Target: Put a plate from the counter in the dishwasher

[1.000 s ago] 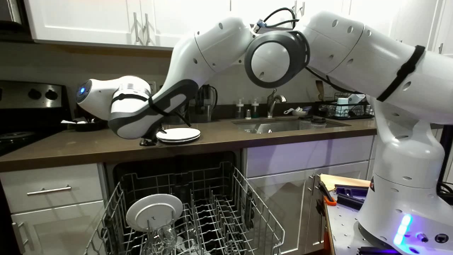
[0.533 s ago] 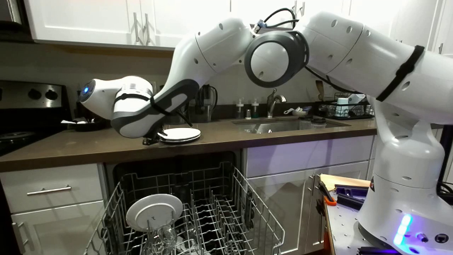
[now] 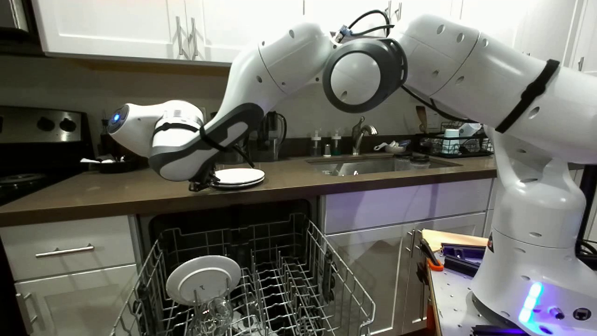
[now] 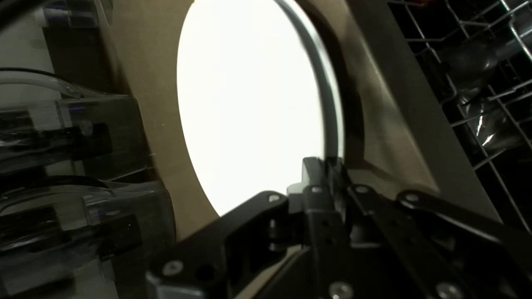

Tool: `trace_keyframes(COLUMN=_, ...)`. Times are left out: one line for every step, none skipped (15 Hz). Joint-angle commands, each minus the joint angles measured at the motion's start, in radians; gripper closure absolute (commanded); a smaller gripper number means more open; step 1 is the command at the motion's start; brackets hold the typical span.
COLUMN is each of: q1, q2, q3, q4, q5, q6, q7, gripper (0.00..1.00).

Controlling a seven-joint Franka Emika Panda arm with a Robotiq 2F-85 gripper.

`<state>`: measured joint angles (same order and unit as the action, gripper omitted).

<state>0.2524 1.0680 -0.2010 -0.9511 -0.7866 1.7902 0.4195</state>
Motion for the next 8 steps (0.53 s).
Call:
trace_keyframes(q1=-0.024, q2=-0.050, q3=0.022, q4=-0.061, q5=0.019, q6=0.031, q7=-0.019, gripper=0.89)
trace_keyframes(q1=-0.027, q2=-0.052, q3=0.023, q4=-0.064, q5=0.019, q6=0.033, q7=-0.019, gripper=0.89)
trace_keyframes(q1=-0.029, q2=-0.055, q3=0.024, q4=-0.070, q5=0.019, q6=0.036, q7=-0.019, gripper=0.90)
trace_keyframes(q1=-0.032, q2=-0.058, q3=0.025, q4=-0.076, q5=0.019, q6=0.040, q7=-0.018, gripper=0.91)
trace_keyframes(q1=-0.034, q2=-0.060, q3=0.026, q4=-0.079, q5=0.020, q6=0.042, q7=-0.018, gripper=0.90)
trace_keyframes(q1=-0.036, q2=-0.064, q3=0.026, q4=-0.086, q5=0.020, q6=0.046, q7=-0.016, gripper=0.91)
trace_keyframes(q1=-0.037, q2=-0.067, q3=0.026, q4=-0.091, q5=0.019, q6=0.049, q7=-0.016, gripper=0.90)
trace_keyframes(q1=-0.034, q2=-0.068, q3=0.023, q4=-0.094, q5=0.016, q6=0.043, q7=-0.014, gripper=0.92)
